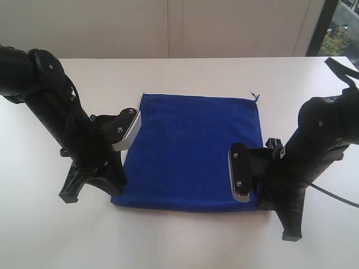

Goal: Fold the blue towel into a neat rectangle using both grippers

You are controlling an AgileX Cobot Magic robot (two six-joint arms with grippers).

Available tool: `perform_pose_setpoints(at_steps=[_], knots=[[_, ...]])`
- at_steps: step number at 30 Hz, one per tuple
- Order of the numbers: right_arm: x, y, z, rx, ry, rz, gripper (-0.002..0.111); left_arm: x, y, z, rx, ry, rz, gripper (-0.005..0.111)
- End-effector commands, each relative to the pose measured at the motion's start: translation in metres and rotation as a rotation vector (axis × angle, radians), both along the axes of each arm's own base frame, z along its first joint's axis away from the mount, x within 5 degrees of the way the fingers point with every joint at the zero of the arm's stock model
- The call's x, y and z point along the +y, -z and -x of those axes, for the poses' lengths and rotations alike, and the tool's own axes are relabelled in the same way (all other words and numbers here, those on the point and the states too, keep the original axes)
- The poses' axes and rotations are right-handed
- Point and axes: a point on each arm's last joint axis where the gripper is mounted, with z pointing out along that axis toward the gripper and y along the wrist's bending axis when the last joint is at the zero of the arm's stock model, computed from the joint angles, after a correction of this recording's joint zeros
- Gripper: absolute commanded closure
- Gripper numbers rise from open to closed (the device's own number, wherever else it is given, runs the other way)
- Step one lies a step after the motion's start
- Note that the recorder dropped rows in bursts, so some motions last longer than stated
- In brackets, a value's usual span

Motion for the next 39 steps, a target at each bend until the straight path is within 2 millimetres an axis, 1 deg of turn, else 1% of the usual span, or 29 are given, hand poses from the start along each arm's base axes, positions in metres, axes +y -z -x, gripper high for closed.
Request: perform_pose_setpoints(at_steps=[1, 5, 14, 21, 23, 25, 28, 30, 34, 36, 38, 39], knots=[[0.000, 0.001, 0.000, -0.002, 0.012, -0.007, 0.108, -0.002, 0.005, -0.002, 0.000, 0.002, 0.004, 0.071], [0.000, 0.001, -0.001, -0.006, 0.012, -0.008, 0.108, -0.002, 0.013, -0.003, 0.013, 0.019, -0.007, 0.067], [0.001, 0.001, -0.001, -0.015, 0.013, -0.011, 0.108, -0.002, 0.034, -0.006, 0.032, 0.006, -0.038, 0.067], [0.001, 0.000, -0.002, -0.019, 0.014, -0.012, 0.108, 0.004, 0.047, 0.002, 0.005, 0.038, -0.052, 0.068], [0.001, 0.000, -0.002, -0.019, 0.014, -0.012, 0.108, 0.004, 0.047, 0.002, 0.009, 0.040, -0.052, 0.070], [0.001, 0.000, -0.002, -0.021, 0.015, -0.013, 0.108, 0.004, 0.047, 0.002, 0.009, 0.040, -0.052, 0.079], [0.001, 0.000, -0.002, -0.020, 0.016, -0.014, 0.108, 0.004, 0.047, 0.002, 0.009, 0.040, -0.052, 0.097], [0.001, 0.000, -0.002, -0.017, 0.023, -0.021, 0.108, 0.004, 0.047, 0.002, 0.013, 0.042, -0.052, 0.107], [0.002, 0.000, -0.002, -0.018, 0.026, -0.023, 0.108, 0.004, 0.042, 0.006, 0.037, 0.050, -0.047, 0.107], [0.002, 0.000, -0.002, -0.016, 0.026, -0.023, 0.108, 0.005, 0.033, 0.010, 0.067, 0.029, -0.048, 0.107], [0.001, 0.001, 0.000, 0.000, 0.024, -0.018, 0.108, 0.009, 0.022, 0.015, 0.109, -0.010, -0.085, 0.107], [0.001, -0.002, 0.001, 0.000, 0.023, -0.020, 0.108, 0.013, 0.016, 0.021, 0.148, -0.014, -0.120, 0.107]])
